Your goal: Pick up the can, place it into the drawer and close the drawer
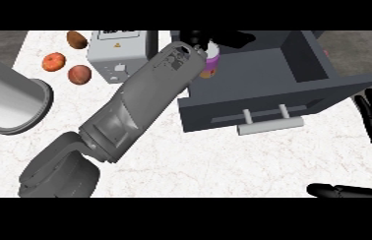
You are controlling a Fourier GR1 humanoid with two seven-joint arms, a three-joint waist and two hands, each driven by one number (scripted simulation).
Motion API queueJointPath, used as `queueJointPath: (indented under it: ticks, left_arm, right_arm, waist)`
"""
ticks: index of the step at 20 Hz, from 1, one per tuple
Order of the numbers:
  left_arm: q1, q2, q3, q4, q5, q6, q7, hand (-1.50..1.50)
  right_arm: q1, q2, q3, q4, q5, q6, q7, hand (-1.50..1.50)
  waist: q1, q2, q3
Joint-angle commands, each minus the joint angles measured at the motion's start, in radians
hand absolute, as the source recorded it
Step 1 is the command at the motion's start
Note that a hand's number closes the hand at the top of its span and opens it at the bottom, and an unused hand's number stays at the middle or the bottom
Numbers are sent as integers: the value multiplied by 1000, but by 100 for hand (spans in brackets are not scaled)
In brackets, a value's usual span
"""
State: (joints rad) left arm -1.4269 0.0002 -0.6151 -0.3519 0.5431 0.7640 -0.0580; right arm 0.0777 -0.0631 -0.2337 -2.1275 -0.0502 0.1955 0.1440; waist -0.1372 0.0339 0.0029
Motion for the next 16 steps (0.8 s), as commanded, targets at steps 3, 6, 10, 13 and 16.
queueJointPath:
  ticks: [3, 6, 10, 13, 16]
  left_arm:
    - [40, 0, 11, -18, 49, 9, -42, -150]
    - [23, 0, -6, -64, 82, 49, -5, -150]
    - [3, 0, 10, -74, 124, 31, -13, -150]
    - [-4, 0, 38, -75, 147, 34, -56, -150]
    - [13, 0, 44, -74, 156, 31, -106, -150]
  right_arm:
    - [17, -52, -11, -51, 117, 0, -65, -150]
    - [14, -79, 22, -86, 178, 15, -81, -150]
    - [-17, -113, 66, -85, 278, 21, -121, -150]
    - [-23, -128, 79, -105, 344, 8, -113, -150]
    - [-55, -142, 129, -78, 480, -21, -130, -150]
  waist:
    - [18, -5, -1]
    - [4, -9, -1]
    - [18, -6, -1]
    - [48, -12, -2]
    - [67, -10, -3]
